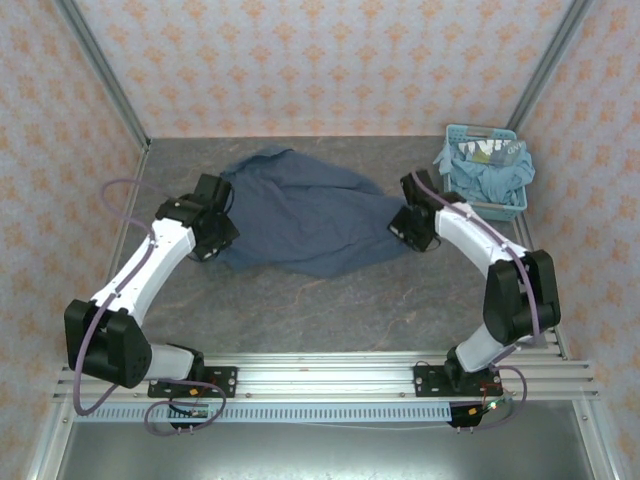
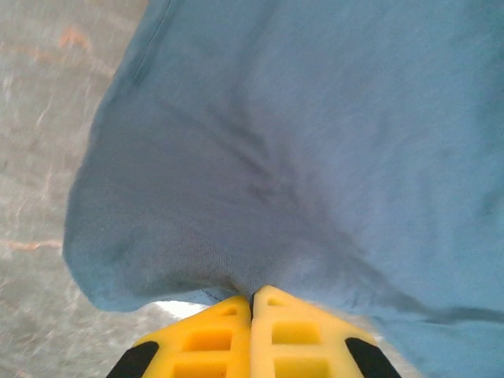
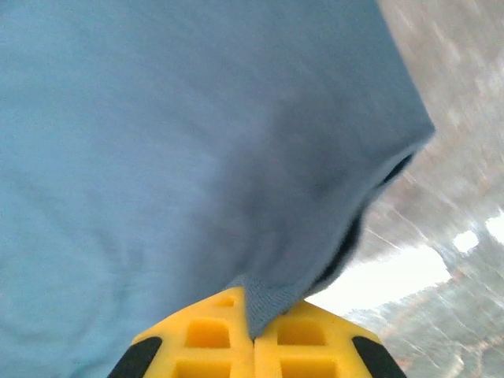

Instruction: Fold and stack the t-shirts

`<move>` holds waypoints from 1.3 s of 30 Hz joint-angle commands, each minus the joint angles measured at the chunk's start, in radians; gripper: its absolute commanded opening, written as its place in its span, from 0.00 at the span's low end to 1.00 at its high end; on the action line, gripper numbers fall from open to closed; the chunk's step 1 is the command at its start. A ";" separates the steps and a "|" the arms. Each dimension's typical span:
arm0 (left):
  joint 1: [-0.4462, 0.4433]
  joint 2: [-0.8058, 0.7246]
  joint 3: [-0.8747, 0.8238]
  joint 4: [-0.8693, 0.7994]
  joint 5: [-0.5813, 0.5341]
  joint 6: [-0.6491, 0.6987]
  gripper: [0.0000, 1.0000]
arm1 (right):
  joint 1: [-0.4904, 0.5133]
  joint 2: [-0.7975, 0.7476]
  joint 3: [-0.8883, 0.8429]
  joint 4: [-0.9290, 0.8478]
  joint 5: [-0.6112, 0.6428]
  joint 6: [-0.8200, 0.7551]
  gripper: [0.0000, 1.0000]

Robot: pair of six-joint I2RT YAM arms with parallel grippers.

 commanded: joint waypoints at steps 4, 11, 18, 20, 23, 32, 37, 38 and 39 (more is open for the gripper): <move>0.002 -0.095 0.259 0.038 -0.092 -0.035 0.00 | 0.004 -0.082 0.298 -0.070 0.046 -0.127 0.00; 0.003 -0.288 0.382 0.095 -0.209 -0.026 0.00 | 0.004 -0.245 0.357 0.034 -0.044 -0.179 0.00; 0.003 -0.430 0.489 0.128 -0.242 0.018 0.00 | 0.004 -0.520 0.250 0.187 -0.185 -0.153 0.00; 0.002 -0.406 0.564 0.109 -0.249 0.026 0.00 | 0.003 -0.547 0.259 0.192 -0.217 -0.122 0.00; 0.002 -0.303 0.694 0.046 -0.263 0.039 0.00 | 0.003 -0.534 0.278 0.204 -0.237 -0.060 0.00; 0.110 0.183 1.003 0.010 -0.183 0.081 0.00 | -0.006 -0.176 0.377 0.410 -0.280 0.068 0.00; 0.192 0.445 1.299 -0.007 -0.063 0.130 0.00 | -0.050 0.051 0.562 0.455 -0.283 0.069 0.00; 0.202 0.489 1.371 -0.012 -0.036 0.135 0.00 | -0.066 0.089 0.608 0.452 -0.290 0.071 0.00; 0.210 0.524 1.432 -0.008 -0.011 0.141 0.00 | -0.083 0.130 0.652 0.449 -0.296 0.077 0.00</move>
